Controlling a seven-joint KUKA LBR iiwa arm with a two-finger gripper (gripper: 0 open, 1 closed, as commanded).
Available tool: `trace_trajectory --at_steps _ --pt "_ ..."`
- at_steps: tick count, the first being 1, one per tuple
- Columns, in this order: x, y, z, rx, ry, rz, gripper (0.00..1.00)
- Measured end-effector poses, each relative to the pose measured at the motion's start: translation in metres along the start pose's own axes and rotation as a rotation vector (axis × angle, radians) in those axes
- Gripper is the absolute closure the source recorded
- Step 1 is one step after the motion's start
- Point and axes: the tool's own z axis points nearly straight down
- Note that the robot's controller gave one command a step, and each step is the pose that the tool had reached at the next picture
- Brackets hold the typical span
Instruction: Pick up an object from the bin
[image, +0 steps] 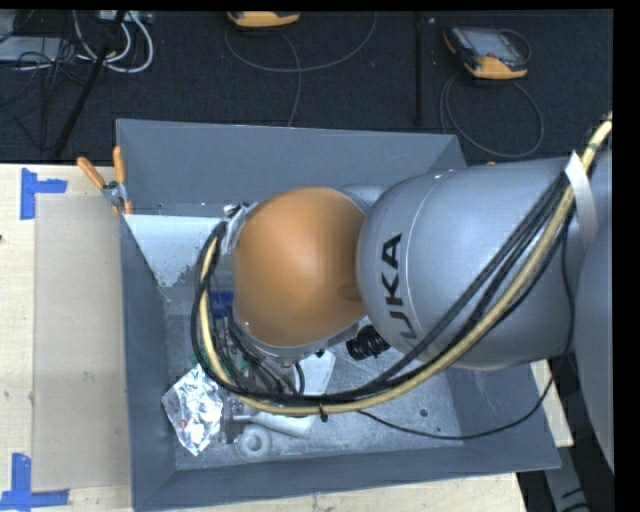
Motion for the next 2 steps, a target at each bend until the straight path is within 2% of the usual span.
trace_trajectory --at_steps 1,2 --pt "-0.086 -0.09 0.137 -0.007 -0.015 -0.225 0.0" --pt "-0.078 -0.062 0.145 0.003 -0.025 -0.624 0.0"
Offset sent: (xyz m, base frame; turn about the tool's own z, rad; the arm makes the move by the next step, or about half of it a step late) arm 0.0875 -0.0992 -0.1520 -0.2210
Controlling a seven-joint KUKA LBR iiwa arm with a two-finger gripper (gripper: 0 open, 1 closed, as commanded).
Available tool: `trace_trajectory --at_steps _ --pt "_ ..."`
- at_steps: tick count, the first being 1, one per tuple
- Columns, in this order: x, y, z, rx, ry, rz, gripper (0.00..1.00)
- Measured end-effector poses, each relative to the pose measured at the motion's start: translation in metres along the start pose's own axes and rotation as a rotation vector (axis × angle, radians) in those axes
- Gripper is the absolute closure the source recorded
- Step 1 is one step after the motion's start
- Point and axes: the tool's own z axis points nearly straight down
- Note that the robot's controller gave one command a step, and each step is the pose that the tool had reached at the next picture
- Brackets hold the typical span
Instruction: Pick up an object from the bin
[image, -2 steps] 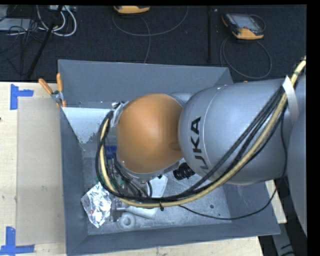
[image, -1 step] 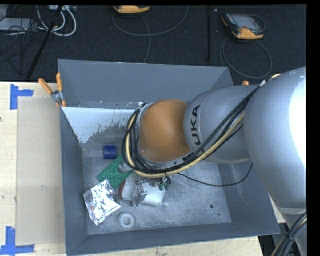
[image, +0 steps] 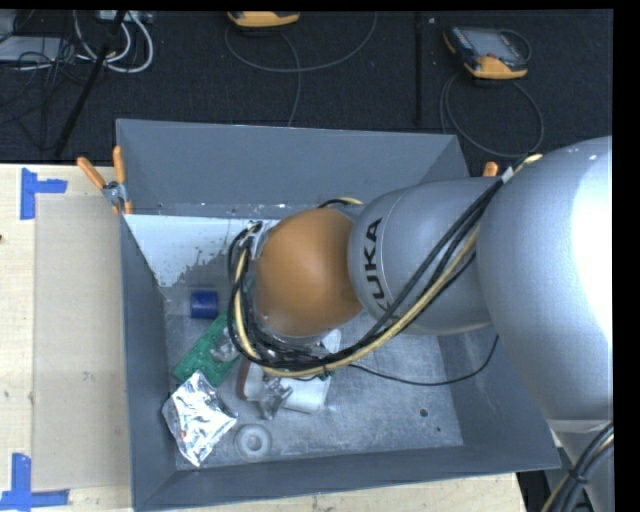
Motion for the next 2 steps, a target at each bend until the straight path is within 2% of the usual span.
trace_trajectory --at_steps 1,2 --pt "-0.018 0.046 0.0 0.018 0.018 -0.39 0.0" --pt "0.011 0.008 0.001 -0.009 -0.008 -0.286 0.0"
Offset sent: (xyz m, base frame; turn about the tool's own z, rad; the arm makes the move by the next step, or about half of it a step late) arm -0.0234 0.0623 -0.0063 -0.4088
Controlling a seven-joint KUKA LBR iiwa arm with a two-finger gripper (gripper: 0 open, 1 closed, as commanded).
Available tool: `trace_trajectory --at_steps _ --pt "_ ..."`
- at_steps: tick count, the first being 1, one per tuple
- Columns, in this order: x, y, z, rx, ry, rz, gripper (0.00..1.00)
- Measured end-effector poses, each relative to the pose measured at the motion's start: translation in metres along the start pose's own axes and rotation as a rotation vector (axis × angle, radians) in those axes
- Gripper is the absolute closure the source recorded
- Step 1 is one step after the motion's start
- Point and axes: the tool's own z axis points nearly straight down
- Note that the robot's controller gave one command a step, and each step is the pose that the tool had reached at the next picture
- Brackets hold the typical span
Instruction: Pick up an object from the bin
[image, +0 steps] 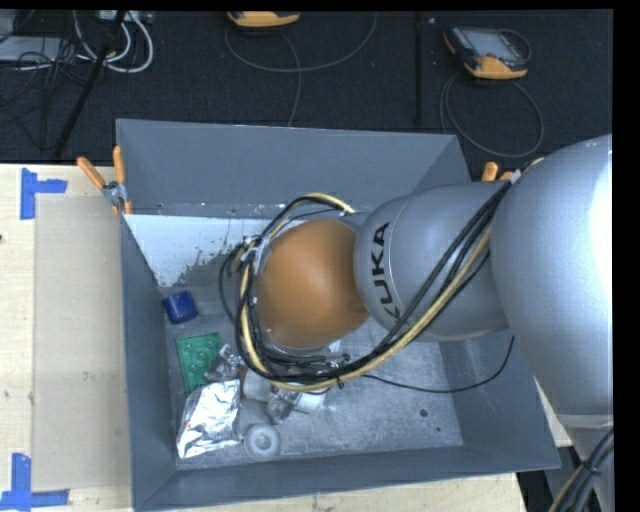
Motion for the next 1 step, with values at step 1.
trace_trajectory --at_steps 1 --pt "-0.0276 0.0342 0.0002 0.013 0.025 -0.378 0.0"
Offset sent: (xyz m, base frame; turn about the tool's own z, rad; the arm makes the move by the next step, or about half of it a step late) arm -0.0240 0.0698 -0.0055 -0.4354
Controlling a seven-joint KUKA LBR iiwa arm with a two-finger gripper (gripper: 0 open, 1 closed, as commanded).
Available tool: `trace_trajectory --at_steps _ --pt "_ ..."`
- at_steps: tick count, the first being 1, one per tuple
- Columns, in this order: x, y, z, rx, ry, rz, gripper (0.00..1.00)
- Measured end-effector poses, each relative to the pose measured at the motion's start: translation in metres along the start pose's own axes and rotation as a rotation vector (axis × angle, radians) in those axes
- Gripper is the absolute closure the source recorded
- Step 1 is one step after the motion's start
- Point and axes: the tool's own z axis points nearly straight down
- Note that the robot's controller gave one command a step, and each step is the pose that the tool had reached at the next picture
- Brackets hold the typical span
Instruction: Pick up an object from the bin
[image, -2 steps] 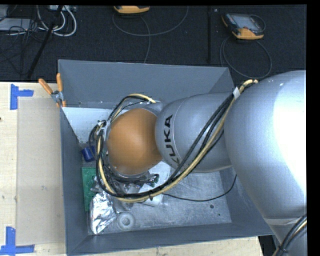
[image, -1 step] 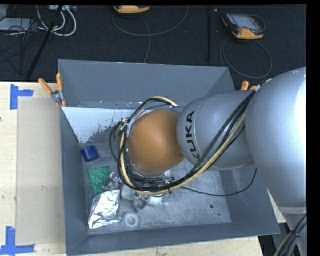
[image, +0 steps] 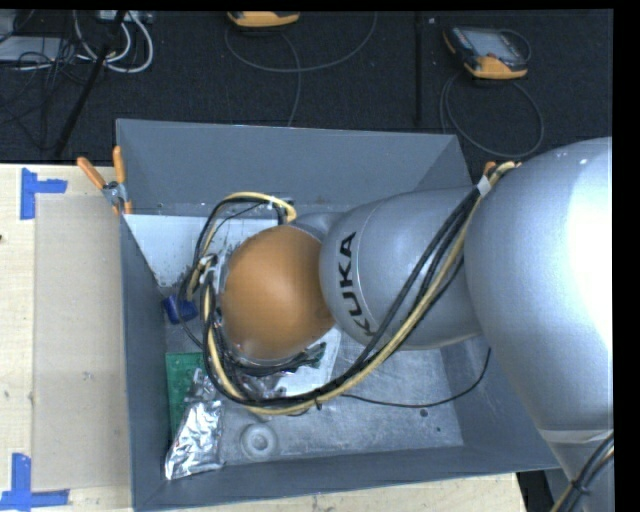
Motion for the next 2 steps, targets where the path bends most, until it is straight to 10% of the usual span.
trace_trajectory --at_steps 1,2 --pt "-0.013 0.004 -0.004 0.006 -0.033 -0.008 1.0" --pt "-0.014 0.001 -0.081 -0.012 -0.016 -0.004 1.0"
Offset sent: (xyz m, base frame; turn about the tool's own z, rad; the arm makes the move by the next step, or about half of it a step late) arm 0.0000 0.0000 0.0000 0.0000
